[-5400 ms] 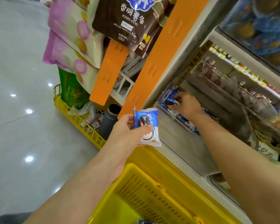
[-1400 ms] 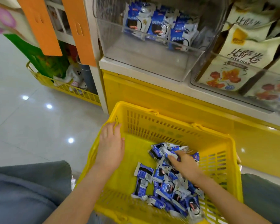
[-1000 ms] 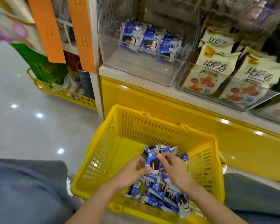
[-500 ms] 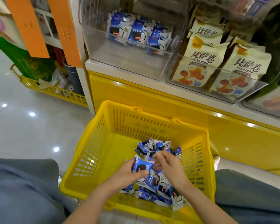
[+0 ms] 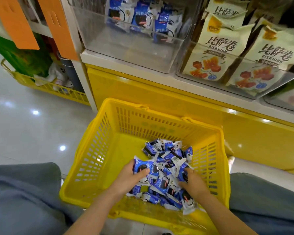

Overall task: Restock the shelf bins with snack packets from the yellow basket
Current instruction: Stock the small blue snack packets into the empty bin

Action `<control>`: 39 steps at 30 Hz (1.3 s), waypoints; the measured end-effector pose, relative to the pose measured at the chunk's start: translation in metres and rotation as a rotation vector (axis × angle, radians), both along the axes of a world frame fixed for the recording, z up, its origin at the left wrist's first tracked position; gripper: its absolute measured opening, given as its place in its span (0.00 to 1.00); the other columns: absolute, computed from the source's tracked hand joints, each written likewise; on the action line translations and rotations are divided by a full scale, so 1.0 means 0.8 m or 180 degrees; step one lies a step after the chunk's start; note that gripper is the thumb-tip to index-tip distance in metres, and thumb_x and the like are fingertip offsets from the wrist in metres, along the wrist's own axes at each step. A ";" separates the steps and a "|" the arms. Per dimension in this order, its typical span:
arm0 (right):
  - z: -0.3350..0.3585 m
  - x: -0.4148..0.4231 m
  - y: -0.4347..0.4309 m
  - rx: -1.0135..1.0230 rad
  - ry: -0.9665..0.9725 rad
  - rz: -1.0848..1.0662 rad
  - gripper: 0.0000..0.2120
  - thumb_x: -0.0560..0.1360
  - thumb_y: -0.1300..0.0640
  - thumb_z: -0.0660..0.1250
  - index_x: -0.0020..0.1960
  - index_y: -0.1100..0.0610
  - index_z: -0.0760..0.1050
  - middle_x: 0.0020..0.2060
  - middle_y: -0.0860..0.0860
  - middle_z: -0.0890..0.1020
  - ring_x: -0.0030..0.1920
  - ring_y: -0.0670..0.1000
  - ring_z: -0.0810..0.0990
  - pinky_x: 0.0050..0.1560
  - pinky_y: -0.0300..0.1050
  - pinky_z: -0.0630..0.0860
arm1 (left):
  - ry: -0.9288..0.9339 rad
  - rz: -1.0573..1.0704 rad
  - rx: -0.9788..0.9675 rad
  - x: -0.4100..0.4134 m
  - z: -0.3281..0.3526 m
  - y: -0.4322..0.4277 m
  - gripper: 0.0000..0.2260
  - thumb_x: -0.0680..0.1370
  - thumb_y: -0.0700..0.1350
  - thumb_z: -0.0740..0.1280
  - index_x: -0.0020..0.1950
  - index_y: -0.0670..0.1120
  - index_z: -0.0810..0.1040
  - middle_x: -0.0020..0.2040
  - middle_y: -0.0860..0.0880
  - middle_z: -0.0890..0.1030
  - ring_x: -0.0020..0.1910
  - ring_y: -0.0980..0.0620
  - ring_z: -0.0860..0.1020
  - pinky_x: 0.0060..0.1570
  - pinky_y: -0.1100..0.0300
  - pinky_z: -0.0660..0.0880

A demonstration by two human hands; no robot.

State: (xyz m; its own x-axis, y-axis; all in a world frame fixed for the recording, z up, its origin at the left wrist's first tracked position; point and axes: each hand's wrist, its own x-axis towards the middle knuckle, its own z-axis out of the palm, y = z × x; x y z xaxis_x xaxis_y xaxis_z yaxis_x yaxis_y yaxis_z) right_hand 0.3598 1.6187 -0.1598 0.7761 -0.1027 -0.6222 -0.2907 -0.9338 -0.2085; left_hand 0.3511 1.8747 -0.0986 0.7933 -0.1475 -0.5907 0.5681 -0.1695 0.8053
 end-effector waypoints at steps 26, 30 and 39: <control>0.251 0.028 0.143 0.2220 -0.1591 -0.0190 0.20 0.77 0.46 0.59 0.66 0.53 0.70 0.58 0.49 0.76 0.59 0.47 0.75 0.63 0.43 0.71 | -0.0451 0.1000 -0.1608 0.038 0.138 0.012 0.22 0.70 0.48 0.71 0.60 0.44 0.70 0.56 0.44 0.81 0.47 0.47 0.83 0.38 0.56 0.79; 0.286 0.032 0.156 0.2992 -0.1144 -0.0609 0.14 0.77 0.52 0.63 0.62 0.53 0.72 0.51 0.52 0.83 0.52 0.51 0.82 0.56 0.49 0.78 | -0.0950 0.0722 -0.1344 0.056 0.173 0.037 0.20 0.69 0.48 0.70 0.59 0.47 0.72 0.52 0.48 0.83 0.48 0.49 0.83 0.42 0.55 0.80; 0.329 0.074 0.181 0.3071 -0.1227 -0.0440 0.13 0.73 0.49 0.66 0.55 0.53 0.77 0.45 0.50 0.85 0.45 0.47 0.84 0.46 0.40 0.80 | -0.1526 0.0279 -0.1028 0.096 0.232 0.076 0.21 0.70 0.47 0.72 0.60 0.51 0.71 0.53 0.52 0.82 0.48 0.54 0.82 0.41 0.62 0.79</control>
